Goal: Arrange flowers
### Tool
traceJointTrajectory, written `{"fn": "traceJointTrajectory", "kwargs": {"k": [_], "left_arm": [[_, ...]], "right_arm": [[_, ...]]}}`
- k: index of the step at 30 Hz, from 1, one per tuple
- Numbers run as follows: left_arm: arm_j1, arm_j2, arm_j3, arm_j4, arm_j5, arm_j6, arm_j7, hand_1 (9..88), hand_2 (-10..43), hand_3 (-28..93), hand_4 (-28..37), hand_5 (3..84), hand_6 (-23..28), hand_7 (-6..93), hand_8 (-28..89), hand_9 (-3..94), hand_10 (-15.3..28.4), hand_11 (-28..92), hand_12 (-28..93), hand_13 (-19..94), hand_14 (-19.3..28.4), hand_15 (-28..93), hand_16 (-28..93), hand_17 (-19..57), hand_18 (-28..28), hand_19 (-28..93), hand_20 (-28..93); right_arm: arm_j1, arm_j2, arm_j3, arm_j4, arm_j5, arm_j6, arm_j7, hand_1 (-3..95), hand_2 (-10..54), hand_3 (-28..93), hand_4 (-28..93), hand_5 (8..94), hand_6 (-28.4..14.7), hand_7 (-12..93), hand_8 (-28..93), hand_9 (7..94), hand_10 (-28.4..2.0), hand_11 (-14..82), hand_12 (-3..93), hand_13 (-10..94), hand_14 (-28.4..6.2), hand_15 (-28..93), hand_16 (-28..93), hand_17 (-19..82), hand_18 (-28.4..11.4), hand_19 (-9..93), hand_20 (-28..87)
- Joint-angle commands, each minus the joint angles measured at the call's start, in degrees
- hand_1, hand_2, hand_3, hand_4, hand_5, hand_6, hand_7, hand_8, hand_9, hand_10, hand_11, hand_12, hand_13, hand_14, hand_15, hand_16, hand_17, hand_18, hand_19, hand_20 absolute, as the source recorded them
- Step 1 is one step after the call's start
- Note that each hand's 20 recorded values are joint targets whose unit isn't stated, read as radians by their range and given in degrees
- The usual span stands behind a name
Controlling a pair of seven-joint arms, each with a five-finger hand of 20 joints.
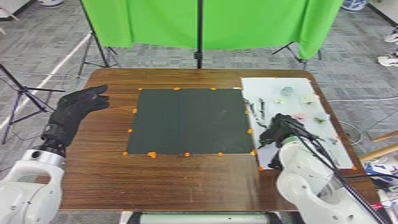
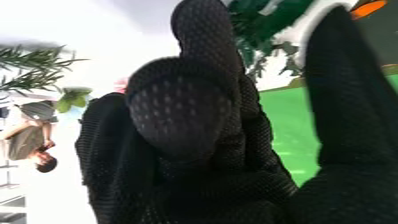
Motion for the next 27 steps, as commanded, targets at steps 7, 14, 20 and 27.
{"fn": "traceJointTrajectory", "kwargs": {"k": [7,14,20,27], "left_arm": [[0.6,-1.03,-0.06,-0.34,0.60,-0.34,-0.90,30.0,0.2,60,-19.6,44.5,5.9,9.6,-4,43.4,15.6,18,13,37,20.2,23,-1,8.1,14.0,17,16],[0.6,-1.14,-0.20,-0.40,0.42,-0.32,-0.88,30.8,-0.2,60,-18.9,44.3,5.8,9.5,-4,43.0,15.4,18,13,36,20.1,23,-1,8.1,13.9,17,16],[0.7,-1.18,-0.25,-0.47,-0.11,-0.45,-0.64,31.2,0.2,60,-18.0,44.1,5.6,9.7,-4,42.9,15.3,18,13,36,20.0,23,-1,8.1,13.8,16,16],[0.6,-1.03,-0.35,-0.38,-0.49,-0.86,-0.38,31.6,0.1,60,-17.4,44.0,5.6,9.8,-5,42.6,15.3,18,13,36,19.9,22,-1,8.2,13.6,16,16]], "right_arm": [[-4.5,-3.4,-2.9,4.1,-0.1,0.3,-1.5,70.6,-9.5,1,29,65.9,-9.3,41,22,90.2,-15.2,34.9,26.1,94,-1.9,59,22,76,-3.8,85,47],[-6.0,-3.0,-2.2,4.6,0.4,3.2,-3.1,92.5,-9.5,-28,55,57.3,-7.8,63,20,89.7,-11.6,35.7,39.7,94,-0.2,63,25,76,-4.2,88,50],[-6.7,-1.6,-0.9,3.4,-0.2,7.0,-4.5,91.7,-9.5,-25,64,57.4,-8.4,65,19,88.5,-13.5,37.8,43.8,94,0.3,65,26,76,-4.8,89,52],[-8.0,1.8,3.6,-2.0,-0.7,11.1,-5.9,89.8,-9.5,-21,67,57.3,-9.5,67,19,87.5,-14.8,40.7,45.3,94,0.3,67,27,76,-5.9,91,53]]}}
